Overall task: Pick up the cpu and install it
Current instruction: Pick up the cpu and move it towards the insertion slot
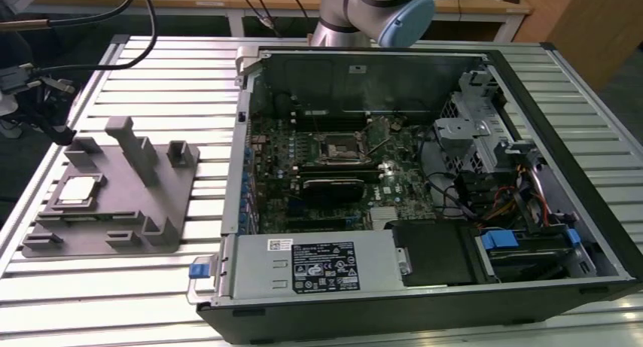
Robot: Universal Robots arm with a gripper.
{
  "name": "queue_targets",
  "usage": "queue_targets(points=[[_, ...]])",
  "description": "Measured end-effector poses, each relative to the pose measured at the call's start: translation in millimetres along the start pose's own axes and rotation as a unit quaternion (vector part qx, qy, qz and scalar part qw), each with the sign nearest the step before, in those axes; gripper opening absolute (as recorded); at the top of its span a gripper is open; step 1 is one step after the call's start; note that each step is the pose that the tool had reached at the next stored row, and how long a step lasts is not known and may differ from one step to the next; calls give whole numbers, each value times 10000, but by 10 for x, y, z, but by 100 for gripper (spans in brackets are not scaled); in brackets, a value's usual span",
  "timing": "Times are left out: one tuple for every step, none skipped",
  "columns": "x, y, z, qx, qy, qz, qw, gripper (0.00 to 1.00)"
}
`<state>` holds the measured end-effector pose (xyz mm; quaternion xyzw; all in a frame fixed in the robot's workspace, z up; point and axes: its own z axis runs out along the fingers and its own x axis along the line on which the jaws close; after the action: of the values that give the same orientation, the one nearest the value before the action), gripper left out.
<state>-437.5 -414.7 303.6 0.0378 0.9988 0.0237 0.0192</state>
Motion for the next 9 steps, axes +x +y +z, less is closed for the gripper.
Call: queue_targets(points=[[0,0,5,0,0,0,10000,11],[1,-1,11,0,0,0,10000,11],[1,-2,18,0,0,0,10000,11],[3,-2,27,0,0,0,10000,11],[4,-3,36,0,0,0,10000,11],[7,-4,45,0,0,0,10000,11],[10,-6,55,0,0,0,10000,11],[13,-7,65,0,0,0,10000,11],[16,-8,75,0,0,0,10000,11]])
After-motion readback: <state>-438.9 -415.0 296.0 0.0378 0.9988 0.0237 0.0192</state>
